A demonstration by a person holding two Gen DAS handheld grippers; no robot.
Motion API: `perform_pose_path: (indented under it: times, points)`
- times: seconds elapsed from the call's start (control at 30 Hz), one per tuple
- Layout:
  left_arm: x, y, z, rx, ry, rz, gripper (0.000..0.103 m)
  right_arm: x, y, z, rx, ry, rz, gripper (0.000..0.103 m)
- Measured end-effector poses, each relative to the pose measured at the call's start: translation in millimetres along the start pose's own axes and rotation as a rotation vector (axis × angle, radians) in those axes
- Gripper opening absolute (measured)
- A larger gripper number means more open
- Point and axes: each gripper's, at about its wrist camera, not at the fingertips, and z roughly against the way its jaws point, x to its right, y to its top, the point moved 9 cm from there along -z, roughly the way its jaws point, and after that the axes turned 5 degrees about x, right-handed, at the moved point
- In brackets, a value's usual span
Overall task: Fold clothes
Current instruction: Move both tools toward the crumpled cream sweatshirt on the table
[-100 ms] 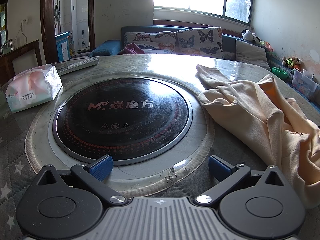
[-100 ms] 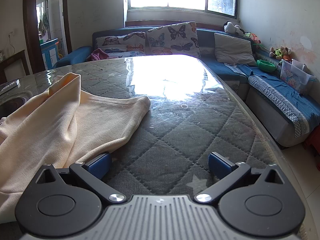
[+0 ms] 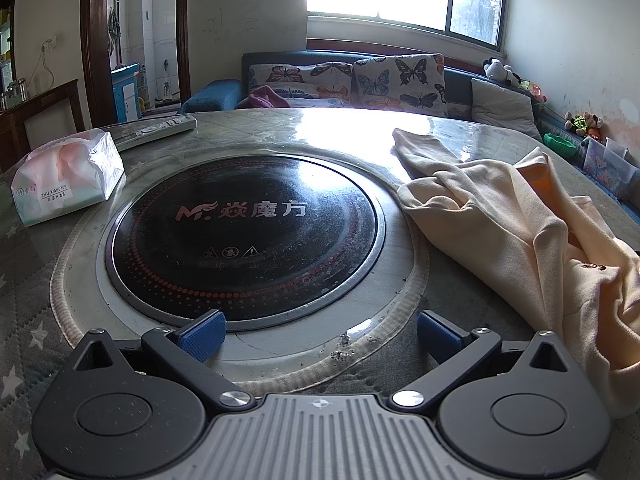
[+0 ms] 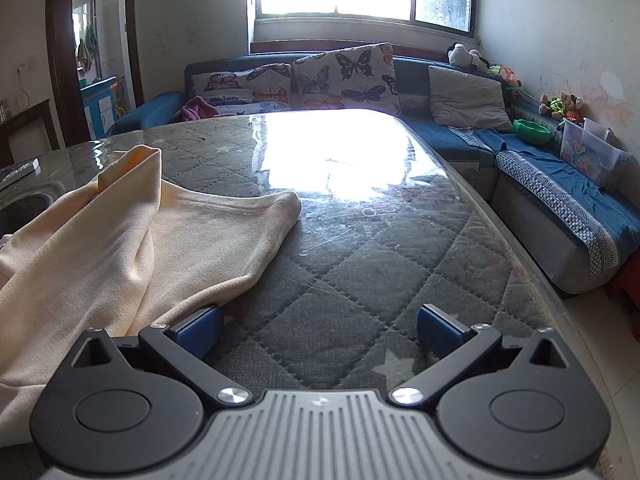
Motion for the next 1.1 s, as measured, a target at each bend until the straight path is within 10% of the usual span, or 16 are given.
perform_pose_path:
  times: [1.1]
  points:
    - [56.4,-10.6,53.7,-0.052,-0.017,-0.063,0.103,-53.8,-34.0,95.9,-0.033,0.089,0.040,0.103]
